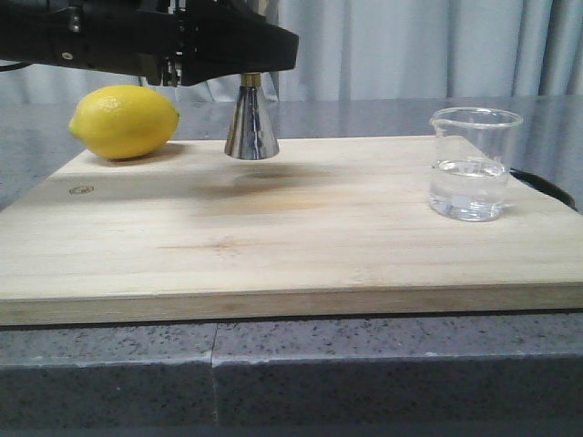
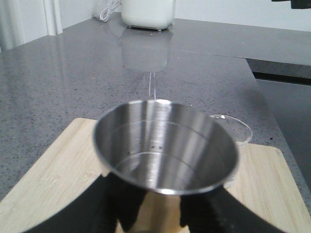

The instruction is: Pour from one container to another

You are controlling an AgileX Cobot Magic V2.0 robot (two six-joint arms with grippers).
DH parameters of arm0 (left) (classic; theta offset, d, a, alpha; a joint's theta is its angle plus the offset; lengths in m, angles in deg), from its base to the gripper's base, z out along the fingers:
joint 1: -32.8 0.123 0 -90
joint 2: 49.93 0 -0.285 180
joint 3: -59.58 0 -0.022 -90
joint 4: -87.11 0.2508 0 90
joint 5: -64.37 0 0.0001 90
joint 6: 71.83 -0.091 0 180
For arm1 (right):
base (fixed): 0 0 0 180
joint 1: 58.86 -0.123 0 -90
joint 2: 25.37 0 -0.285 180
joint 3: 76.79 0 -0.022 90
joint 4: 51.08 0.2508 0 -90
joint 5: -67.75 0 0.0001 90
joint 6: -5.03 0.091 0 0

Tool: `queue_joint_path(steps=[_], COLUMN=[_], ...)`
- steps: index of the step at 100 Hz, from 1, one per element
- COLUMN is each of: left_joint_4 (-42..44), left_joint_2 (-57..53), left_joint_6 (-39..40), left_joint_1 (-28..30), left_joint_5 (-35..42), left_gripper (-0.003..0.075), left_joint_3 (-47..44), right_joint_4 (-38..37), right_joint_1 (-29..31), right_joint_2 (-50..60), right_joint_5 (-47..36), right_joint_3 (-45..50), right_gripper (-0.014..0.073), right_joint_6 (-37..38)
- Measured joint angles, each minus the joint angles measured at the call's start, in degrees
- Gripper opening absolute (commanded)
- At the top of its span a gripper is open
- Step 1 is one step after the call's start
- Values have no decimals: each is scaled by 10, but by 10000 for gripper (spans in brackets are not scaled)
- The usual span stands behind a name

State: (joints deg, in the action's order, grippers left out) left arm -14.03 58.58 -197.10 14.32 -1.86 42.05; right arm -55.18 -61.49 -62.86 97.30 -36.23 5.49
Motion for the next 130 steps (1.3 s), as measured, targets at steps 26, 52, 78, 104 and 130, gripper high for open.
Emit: queue_joint_path(steps=[26, 52, 78, 104, 130], left_joint_4=[0, 0, 0, 0, 0], left_joint_2=[0, 0, 0, 0, 0], left_joint_6=[1, 2, 2, 2, 2], left_joint_1=[-1, -1, -1, -1, -1], left_joint_5=[0, 0, 0, 0, 0], left_gripper=[250, 250, 250, 250, 250], left_joint_3=[0, 0, 0, 0, 0], right_joint_4=[15, 26, 30, 34, 34], right_joint_1=[-94, -199, -248, -281, -282], right_joint_2=[-97, -173, -209, -212, -212], right_joint_5=[0, -14, -57, -240, -430], right_joint_3=[-56, -76, -65, 42, 178], right_gripper=[626, 626, 626, 626, 626], right_joint_6=[-16, -18, -18, -19, -19])
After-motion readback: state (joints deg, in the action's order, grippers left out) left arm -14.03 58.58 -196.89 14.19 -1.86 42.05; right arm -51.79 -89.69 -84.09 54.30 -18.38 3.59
